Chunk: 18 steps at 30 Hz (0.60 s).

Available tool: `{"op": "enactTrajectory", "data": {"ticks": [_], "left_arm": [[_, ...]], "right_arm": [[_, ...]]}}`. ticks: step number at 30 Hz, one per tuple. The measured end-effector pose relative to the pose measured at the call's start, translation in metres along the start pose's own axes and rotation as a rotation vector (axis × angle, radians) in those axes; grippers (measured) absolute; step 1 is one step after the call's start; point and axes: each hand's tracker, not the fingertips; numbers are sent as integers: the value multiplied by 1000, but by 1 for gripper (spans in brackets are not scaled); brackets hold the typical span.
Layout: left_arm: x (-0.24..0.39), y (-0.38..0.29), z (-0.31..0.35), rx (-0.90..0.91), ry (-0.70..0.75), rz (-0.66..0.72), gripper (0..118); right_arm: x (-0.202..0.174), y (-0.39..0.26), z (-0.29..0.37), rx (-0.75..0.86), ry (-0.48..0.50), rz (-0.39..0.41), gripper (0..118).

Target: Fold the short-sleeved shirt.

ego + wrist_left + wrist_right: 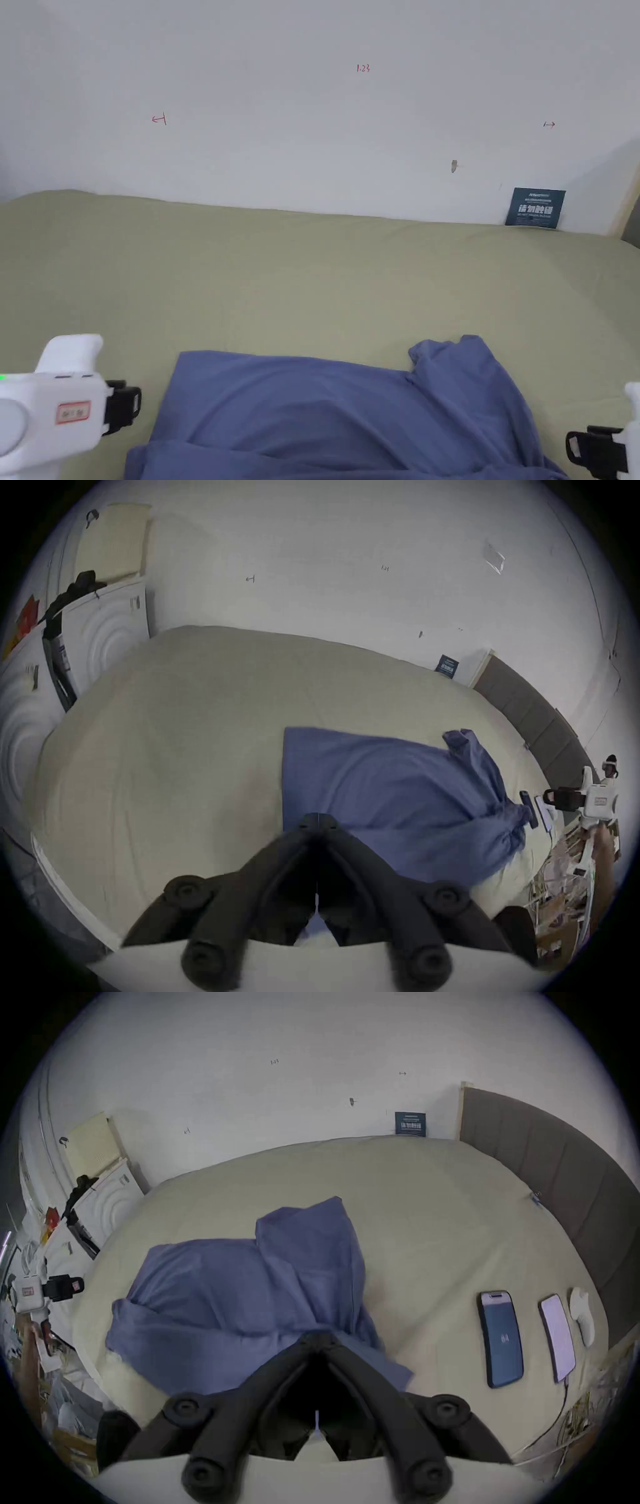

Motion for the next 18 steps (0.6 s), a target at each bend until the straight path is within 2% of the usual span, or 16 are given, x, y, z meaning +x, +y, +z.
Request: {"op": "enactTrajectory", "data": {"ticks": [2, 5, 6, 7, 8, 9, 11, 13, 16, 18], "left_arm": [[4, 16, -26, -45, -11, -7, 0], [8, 43, -75, -95, 53, -8, 2], [5, 49, -94, -111, 97, 0, 15], [3, 55, -113, -116, 166, 10, 44], [0, 60, -131, -135, 210, 12, 90], [-5, 63, -151, -180, 220, 8, 100], [-14, 66, -181, -177, 189, 16, 92], [-15, 68, -206, -234, 135, 0, 92], [-10, 61, -230, -294, 167, -21, 89], [-9, 57, -235, -260, 201, -46, 88]], "right_arm": [[-2, 17, -18, -12, -2, 4, 0], [-3, 40, -45, -16, -19, 4, 0], [-1, 49, -52, -17, -28, -1, 0], [1, 52, -59, -18, -38, -5, 0], [3, 57, -62, -17, -42, -8, 0], [6, 62, -66, -17, -43, -10, 0], [12, 65, -73, -17, -44, -17, 0], [19, 73, -82, -28, -60, -18, 0], [35, 83, -107, -37, -85, -1, 0], [42, 92, -125, -21, -57, 8, 0]]}}
